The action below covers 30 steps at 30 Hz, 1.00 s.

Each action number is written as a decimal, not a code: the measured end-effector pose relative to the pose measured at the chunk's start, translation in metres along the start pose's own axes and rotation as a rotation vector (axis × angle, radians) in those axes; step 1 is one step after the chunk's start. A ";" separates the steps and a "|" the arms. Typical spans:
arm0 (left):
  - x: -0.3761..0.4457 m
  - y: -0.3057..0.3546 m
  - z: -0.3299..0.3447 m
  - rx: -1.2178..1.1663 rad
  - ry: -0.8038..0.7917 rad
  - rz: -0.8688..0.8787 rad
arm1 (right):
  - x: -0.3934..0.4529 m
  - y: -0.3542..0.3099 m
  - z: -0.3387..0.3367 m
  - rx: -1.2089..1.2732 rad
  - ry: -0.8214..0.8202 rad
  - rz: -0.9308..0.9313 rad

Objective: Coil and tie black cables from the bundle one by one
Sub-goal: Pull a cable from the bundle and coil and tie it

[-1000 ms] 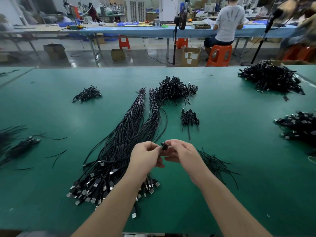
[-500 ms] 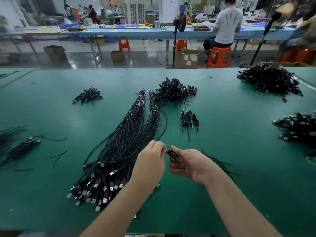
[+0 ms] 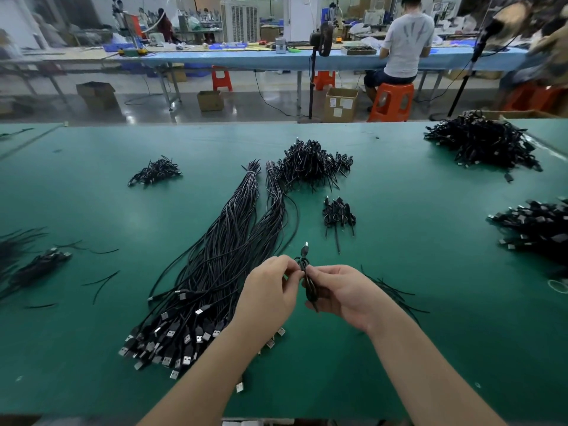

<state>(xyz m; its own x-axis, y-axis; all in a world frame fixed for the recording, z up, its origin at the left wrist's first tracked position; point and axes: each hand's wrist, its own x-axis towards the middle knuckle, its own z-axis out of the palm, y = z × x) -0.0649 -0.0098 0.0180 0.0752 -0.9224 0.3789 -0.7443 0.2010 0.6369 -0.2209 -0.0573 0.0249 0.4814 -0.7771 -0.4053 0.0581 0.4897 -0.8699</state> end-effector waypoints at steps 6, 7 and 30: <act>0.005 0.001 0.002 -0.478 -0.083 -0.568 | 0.000 0.006 0.007 -0.327 0.102 -0.288; 0.008 0.001 0.000 -0.646 -0.127 -0.696 | 0.000 0.007 0.007 -0.390 0.133 -0.341; 0.004 0.006 -0.010 -0.107 0.060 -0.022 | 0.003 -0.002 -0.001 -0.185 0.101 -0.263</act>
<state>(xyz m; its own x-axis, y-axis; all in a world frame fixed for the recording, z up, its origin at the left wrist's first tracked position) -0.0621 -0.0091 0.0300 0.1325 -0.9061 0.4019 -0.6673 0.2183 0.7121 -0.2201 -0.0609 0.0251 0.3816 -0.9071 -0.1775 0.0046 0.1939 -0.9810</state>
